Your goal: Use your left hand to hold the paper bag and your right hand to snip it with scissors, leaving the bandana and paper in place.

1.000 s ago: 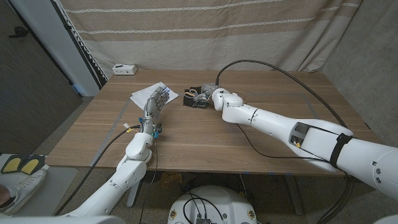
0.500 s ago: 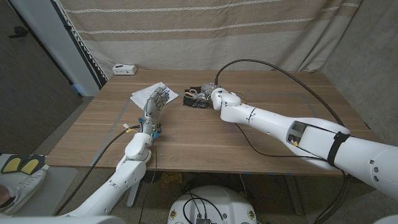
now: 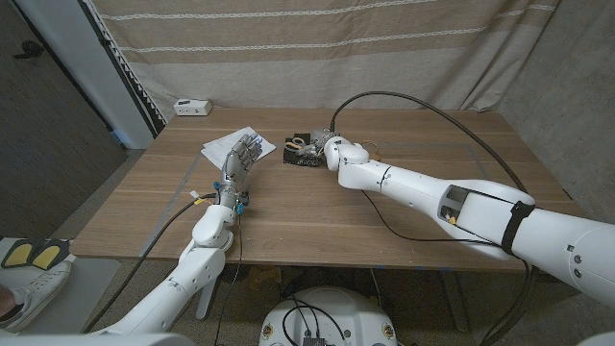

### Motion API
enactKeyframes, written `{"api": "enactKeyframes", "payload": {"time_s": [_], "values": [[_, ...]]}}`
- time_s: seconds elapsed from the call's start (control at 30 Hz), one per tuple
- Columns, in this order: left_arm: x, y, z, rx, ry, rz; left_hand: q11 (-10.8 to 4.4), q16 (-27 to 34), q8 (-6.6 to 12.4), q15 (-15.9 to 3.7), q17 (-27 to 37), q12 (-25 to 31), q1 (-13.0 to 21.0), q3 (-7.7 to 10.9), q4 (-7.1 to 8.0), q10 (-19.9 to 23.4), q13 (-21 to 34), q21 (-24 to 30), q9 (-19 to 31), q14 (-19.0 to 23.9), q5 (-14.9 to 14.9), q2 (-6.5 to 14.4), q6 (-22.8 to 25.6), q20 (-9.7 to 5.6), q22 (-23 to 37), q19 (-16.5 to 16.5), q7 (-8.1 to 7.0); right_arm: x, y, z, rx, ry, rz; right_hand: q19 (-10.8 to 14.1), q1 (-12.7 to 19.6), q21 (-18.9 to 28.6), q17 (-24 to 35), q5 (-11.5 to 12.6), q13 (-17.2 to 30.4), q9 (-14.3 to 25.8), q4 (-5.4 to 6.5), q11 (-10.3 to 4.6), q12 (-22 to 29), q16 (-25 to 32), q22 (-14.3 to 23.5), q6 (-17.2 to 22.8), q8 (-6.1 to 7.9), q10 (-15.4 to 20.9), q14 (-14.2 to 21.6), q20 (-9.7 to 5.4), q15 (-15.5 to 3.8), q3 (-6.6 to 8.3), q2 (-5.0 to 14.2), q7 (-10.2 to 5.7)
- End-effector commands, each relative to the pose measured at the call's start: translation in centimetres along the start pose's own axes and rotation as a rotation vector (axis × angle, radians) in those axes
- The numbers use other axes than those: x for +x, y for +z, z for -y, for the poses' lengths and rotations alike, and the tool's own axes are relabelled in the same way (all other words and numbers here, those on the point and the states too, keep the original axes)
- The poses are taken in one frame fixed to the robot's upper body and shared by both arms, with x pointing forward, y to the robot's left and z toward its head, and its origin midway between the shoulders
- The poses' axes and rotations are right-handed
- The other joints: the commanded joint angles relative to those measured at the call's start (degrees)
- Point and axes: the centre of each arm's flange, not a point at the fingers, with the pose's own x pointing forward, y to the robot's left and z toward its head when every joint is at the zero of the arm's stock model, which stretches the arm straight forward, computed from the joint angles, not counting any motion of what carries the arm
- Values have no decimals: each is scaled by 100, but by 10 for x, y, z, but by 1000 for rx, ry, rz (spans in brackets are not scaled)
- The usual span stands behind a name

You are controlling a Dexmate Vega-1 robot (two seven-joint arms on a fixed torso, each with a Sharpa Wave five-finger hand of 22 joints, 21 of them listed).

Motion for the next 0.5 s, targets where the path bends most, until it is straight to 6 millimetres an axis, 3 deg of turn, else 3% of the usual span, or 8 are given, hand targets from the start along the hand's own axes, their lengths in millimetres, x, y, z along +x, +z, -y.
{"api": "enactKeyframes", "payload": {"time_s": [0.03, 0.5], "values": [[2, 0, 0, -4, -5, 0, -3, -5, 20, -860, 29, 13, 56, -20, -15, 45, 13, 0, 18, 58, 34, 5, 33, -563, 5, 1, -3, 6, -2, -7, -12, 18, -30, 82, 86, 39, 16, -15, 23, -6, -41, -3, 67, 48, 13, 110, 21, 84, 65, 2, -172, 0, 7, 10], [0, 0, -1, -3, 3, 0, -11, -7, 10, -863, 30, 6, 49, -27, -10, 51, 13, 1, 18, 56, 31, 12, 40, -566, 6, 0, -6, 14, -3, -16, -54, 60, -54, 66, 191, 51, 22, -44, 33, -13, -116, -31, 75, 65, 2, 137, -3, 105, 75, 7, -215, 39, -25, -42]]}}
